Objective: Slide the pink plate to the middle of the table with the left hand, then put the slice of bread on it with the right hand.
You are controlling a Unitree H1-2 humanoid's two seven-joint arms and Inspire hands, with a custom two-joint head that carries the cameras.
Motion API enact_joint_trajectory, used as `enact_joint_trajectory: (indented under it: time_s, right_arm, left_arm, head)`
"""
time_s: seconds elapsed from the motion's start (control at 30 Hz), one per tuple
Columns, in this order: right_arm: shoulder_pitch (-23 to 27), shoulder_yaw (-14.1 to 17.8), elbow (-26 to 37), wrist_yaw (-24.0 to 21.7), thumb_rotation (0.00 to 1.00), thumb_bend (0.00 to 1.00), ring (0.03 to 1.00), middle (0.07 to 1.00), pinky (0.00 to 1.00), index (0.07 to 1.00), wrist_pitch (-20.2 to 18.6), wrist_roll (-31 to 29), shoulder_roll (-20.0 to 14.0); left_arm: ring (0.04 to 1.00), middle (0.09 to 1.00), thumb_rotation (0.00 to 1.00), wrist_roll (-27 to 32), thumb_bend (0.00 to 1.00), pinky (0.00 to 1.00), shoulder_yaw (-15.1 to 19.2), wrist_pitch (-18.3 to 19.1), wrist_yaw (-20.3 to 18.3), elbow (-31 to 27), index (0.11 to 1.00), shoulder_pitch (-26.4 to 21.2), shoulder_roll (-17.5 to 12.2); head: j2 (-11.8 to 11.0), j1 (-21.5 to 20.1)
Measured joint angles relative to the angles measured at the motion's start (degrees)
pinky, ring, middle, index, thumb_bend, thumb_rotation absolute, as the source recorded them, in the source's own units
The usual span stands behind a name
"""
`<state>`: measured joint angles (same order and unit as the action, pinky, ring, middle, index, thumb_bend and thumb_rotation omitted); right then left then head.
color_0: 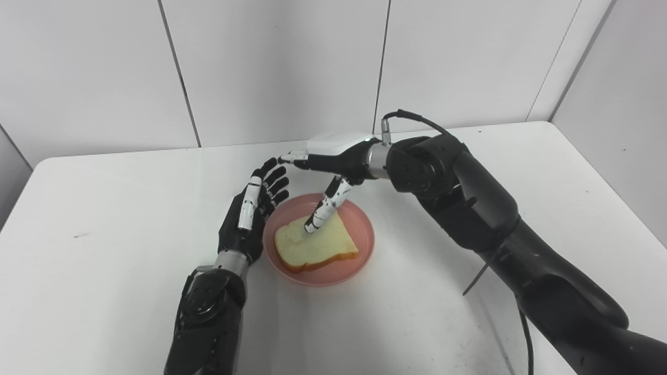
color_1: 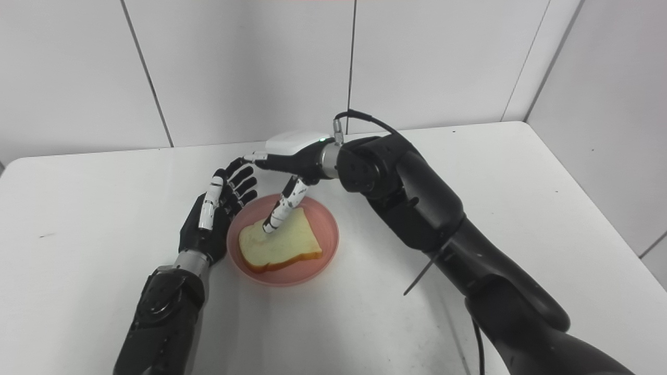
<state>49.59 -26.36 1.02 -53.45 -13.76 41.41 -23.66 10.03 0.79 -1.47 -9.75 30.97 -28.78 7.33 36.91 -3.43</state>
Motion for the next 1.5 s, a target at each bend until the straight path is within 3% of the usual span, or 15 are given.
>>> enact_joint_trajectory:
  time_s: [0.07, 0.2, 0.3, 0.33, 0.4, 0.5, 0.67, 0.8, 0.9, 1.07, 1.13, 1.37, 1.5]
  right_arm:
    - [-0.09, 0.9, 0.41, 0.07, 0.55, 1.0, 0.999, 1.0, 0.88, 1.0, -0.16, -0.73, -0.12]
    - [-2.22, 5.73, 4.15, 3.25, 0.62, 1.0, 0.981, 1.0, 0.88, 1.0, -0.45, -3.41, -0.15]
    - [-6.05, 10.07, 7.55, 7.56, 0.79, 0.96, 0.992, 1.0, 0.91, 1.0, -1.24, -5.16, 0.04]
    - [-7.29, 10.83, 7.86, 8.64, 0.93, 0.94, 0.998, 1.0, 0.93, 1.0, -1.7, -5.42, 0.1]
    - [-10.69, 13.07, 8.1, 10.95, 0.99, 0.91, 1.0, 1.0, 0.93, 1.0, -3.34, -6.67, 0.82]
    - [-15.92, 15.68, 8.14, 13.86, 1.0, 0.89, 1.0, 1.0, 0.95, 1.0, -4.52, -8.97, 1.73]
    - [-22.08, 21.14, 8.37, 18.7, 1.0, 0.8, 1.0, 1.0, 0.98, 1.0, -7.36, -14.29, 3.89]
    - [-25.8, 24.67, 8.42, 23.23, 1.0, 0.77, 1.0, 1.0, 1.0, 1.0, -7.62, -19.15, 6.0]
    - [-28.5, 27.57, 8.89, 27.42, 1.0, 0.8, 1.0, 1.0, 1.0, 1.0, -7.62, -22.65, 8.74]
    - [-33.56, 31.48, 10.31, 34.76, 1.0, 0.71, 1.0, 1.0, 1.0, 1.0, -7.46, -27.79, 13.52]
    - [-35.32, 32.36, 10.35, 38.2, 1.0, 0.66, 1.0, 1.0, 1.0, 1.0, -5.55, -29.66, 15.5]
    - [-39.94, 32.38, 9.19, 45.81, 1.0, 0.48, 1.0, 1.0, 1.0, 1.0, 3.24, -32.52, 19.7]
    - [-42.61, 33.05, 7.26, 47.76, 1.0, 0.44, 1.0, 1.0, 1.0, 1.0, 4.45, -37.43, 21.91]
  left_arm:
    - [0.888, 0.886, 0.92, 0.0, 0.45, 0.89, 0.08, 0.0, 0.0, 0.03, 0.873, 0.0, 0.05]
    - [0.891, 0.893, 0.94, -0.02, 0.47, 0.9, 0.09, -0.32, -0.01, 0.39, 0.892, -0.12, 0.05]
    - [0.9, 0.9, 0.95, -0.06, 0.43, 0.9, 0.15, -0.52, 0.03, -0.13, 0.899, 0.33, 0.06]
    - [0.947, 0.948, 0.98, -0.08, 0.4, 0.94, 0.15, -0.81, 0.02, -0.41, 0.948, 0.61, 0.03]
    - [0.98, 0.989, 1.0, -0.86, 0.37, 0.96, -0.8, -1.16, -0.06, -2.16, 0.989, 1.72, -0.38]
    - [0.983, 0.995, 1.0, -6.07, 0.32, 0.97, -4.45, -2.48, 0.41, -5.71, 0.996, 4.44, -2.27]
    - [0.999, 1.0, 1.0, -5.0, 0.32, 1.0, -0.84, -2.28, 4.5, -12.39, 1.0, 9.31, -0.13]
    - [1.0, 1.0, 1.0, -5.76, 0.34, 1.0, -1.01, -2.46, 5.17, -14.35, 1.0, 11.02, -0.33]
    - [1.0, 1.0, 1.0, -6.71, 0.36, 1.0, -1.88, -2.66, 5.44, -15.41, 1.0, 11.86, -0.75]
    - [1.0, 1.0, 1.0, -7.1, 0.45, 1.0, -1.96, -4.2, 6.25, -15.83, 1.0, 12.64, -1.0]
    - [1.0, 1.0, 1.0, -7.07, 0.5, 1.0, -2.57, -4.55, 5.97, -16.16, 1.0, 12.96, -1.51]
    - [1.0, 1.0, 1.0, -7.76, 0.52, 1.0, -5.11, -3.8, 4.19, -17.43, 1.0, 14.0, -3.11]
    - [1.0, 1.0, 1.0, -7.48, 0.53, 1.0, -5.71, -2.37, 3.37, -18.14, 1.0, 15.02, -3.25]
  head:
    - [-0.26, 0.09]
    - [-0.62, 0.09]
    - [-0.97, 0.09]
    - [-1.14, 0.0]
    - [-1.32, 0.17]
    - [-1.49, 0.35]
    - [-2.11, 0.53]
    - [-2.2, 0.79]
    - [-2.29, 0.88]
    - [-2.64, 1.14]
    - [-2.99, 1.66]
    - [-3.87, 3.6]
    - [-4.74, 4.74]
